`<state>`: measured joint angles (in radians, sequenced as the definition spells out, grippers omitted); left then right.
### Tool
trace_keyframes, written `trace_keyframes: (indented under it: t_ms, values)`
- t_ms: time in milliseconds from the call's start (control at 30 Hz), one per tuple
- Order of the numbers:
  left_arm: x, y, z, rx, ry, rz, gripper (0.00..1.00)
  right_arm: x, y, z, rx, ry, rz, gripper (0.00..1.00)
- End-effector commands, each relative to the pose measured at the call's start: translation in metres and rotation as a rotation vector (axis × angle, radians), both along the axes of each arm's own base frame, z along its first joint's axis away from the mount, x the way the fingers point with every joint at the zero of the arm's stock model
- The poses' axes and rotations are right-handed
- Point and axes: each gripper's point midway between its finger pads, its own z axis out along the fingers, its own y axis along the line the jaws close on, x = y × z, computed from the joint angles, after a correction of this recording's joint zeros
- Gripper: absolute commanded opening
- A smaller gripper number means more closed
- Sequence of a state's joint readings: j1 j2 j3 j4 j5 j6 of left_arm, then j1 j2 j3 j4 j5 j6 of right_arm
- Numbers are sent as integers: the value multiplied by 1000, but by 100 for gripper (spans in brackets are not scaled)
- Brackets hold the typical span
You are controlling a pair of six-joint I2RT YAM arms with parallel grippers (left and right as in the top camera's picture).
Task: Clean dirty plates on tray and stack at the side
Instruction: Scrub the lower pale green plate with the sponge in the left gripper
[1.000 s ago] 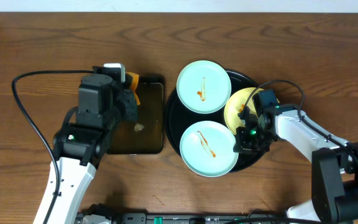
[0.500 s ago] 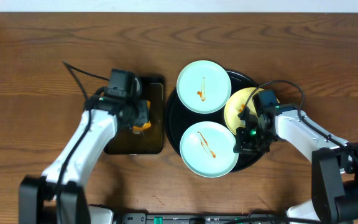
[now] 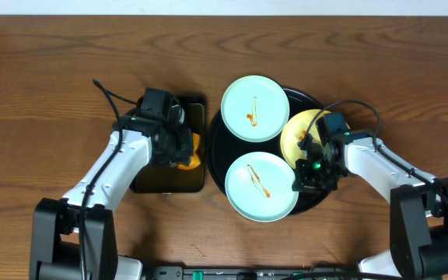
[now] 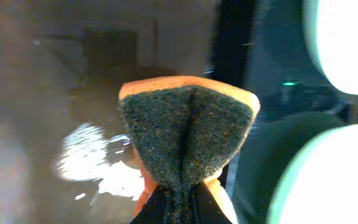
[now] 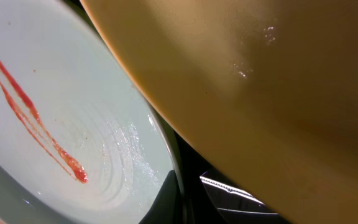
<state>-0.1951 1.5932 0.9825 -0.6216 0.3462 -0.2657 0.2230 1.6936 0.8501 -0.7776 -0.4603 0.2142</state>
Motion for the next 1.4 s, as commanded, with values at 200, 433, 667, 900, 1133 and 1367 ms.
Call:
trace_keyframes:
  t_ms: [200,433,667,900,1133,1367]
  values:
    - [12,-63,63,-145,-156,-138,7,0,2,2,1,0,9,1]
    - [-30,-134,46,-167,-81,-290,7,0,2,2,1,3,9,1]
    - [-70,-187,20,-169,-8,-402,7,0,2,2,0,3,9,1]
    - [-103,-208,-16,-127,108,-426,7,-2,2,2,-2,10,9,1]
    - [-88,-193,-34,-10,65,-384,7,-3,1,2,-2,14,9,1]
    - [-53,-162,-38,79,4,-274,8,-3,1,2,-3,18,9,1]
